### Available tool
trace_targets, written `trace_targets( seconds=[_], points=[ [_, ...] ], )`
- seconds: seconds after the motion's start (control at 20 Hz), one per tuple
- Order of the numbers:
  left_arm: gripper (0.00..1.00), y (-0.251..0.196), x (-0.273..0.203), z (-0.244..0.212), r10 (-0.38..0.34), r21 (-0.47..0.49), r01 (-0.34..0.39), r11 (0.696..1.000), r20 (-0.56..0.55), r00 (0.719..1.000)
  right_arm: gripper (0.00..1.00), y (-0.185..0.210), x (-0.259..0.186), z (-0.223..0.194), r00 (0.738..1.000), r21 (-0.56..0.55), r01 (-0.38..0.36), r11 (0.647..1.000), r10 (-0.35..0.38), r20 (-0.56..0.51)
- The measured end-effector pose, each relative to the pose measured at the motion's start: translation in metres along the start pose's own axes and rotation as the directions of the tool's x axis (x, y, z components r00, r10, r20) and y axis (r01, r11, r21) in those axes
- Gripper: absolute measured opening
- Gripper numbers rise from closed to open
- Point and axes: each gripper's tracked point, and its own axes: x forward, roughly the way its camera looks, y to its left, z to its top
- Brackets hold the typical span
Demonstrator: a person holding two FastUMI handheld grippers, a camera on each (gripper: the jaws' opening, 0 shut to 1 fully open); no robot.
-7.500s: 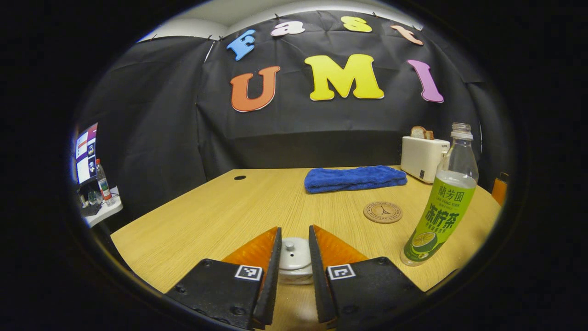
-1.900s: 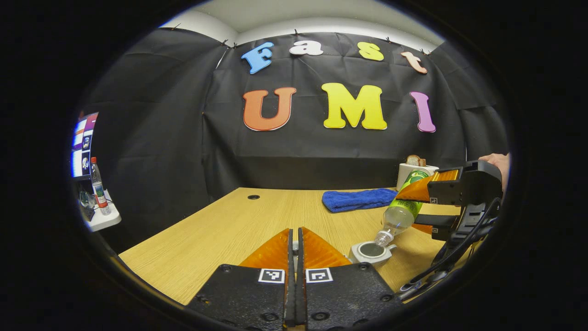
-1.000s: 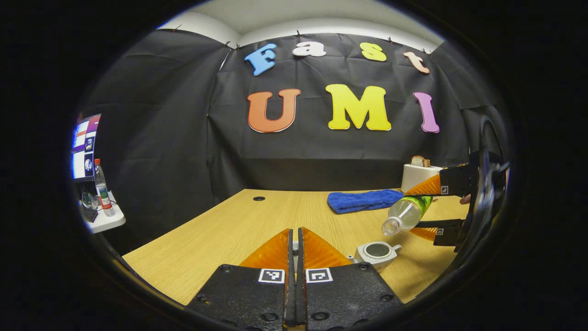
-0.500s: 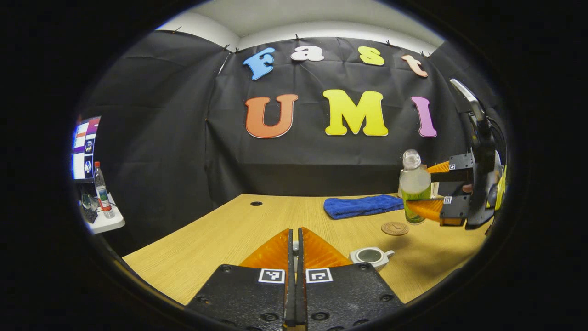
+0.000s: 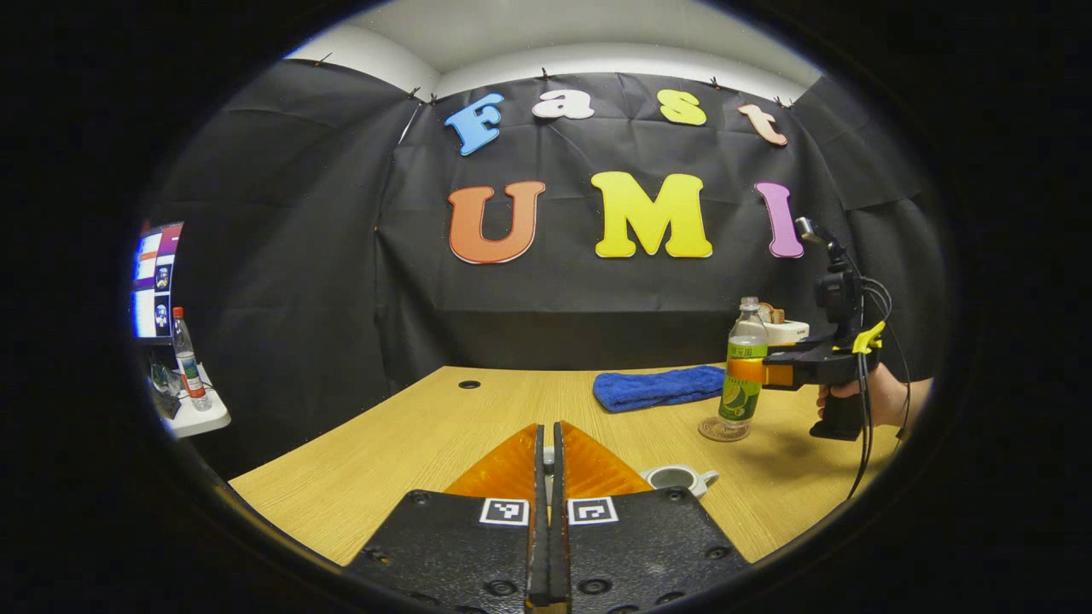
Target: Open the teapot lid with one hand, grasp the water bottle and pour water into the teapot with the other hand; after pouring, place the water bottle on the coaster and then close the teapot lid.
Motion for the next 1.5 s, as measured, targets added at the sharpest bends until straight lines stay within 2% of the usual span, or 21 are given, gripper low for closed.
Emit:
trace_targets(
  seconds=[0.35, 0.55, 0.65, 0.7, 0.75, 0.9, 1.15, 1.5],
  points=[
    [0.02, -0.003, 0.001, 0.0, -0.003, 0.004, 0.003, 1.0, 0.001, 1.0, 0.71, -0.007, 0.018, -0.006, 0.999, -0.004, 0.025, 1.0, -0.025, -0.021],
    [0.02, -0.009, 0.001, 0.001, -0.011, 0.003, 0.011, 1.0, 0.001, 1.0, 0.75, -0.013, 0.018, -0.008, 0.998, -0.009, 0.051, 0.999, -0.051, -0.022],
    [0.02, -0.012, 0.002, 0.0, -0.017, 0.001, 0.017, 1.0, -0.002, 1.0, 0.84, -0.013, 0.011, -0.008, 0.998, -0.005, 0.046, 0.999, -0.046, -0.034],
    [0.02, -0.014, 0.003, 0.0, -0.02, 0.002, 0.02, 1.0, -0.003, 1.0, 0.98, -0.013, 0.01, -0.006, 0.999, 0.005, 0.043, 0.999, -0.042, -0.033],
    [0.03, -0.016, 0.004, 0.0, -0.023, 0.002, 0.023, 1.0, -0.003, 1.0, 0.99, -0.013, 0.005, -0.003, 0.999, 0.013, 0.044, 0.999, -0.043, -0.031],
    [0.02, -0.028, 0.005, -0.001, -0.037, 0.011, 0.037, 0.999, -0.006, 0.999, 0.96, -0.018, -0.021, -0.002, 0.999, 0.044, 0.041, 0.998, -0.04, -0.015],
    [0.02, -0.064, 0.016, -0.01, -0.077, 0.034, 0.077, 0.996, -0.025, 0.997, 0.96, -0.043, -0.093, -0.021, 0.995, 0.025, 0.085, 0.996, -0.086, 0.048],
    [0.02, -0.094, 0.04, -0.024, -0.066, 0.026, 0.067, 0.997, -0.058, 0.996, 0.96, -0.071, -0.158, -0.029, 0.978, -0.006, 0.152, 0.988, -0.15, 0.146]
  ],
)
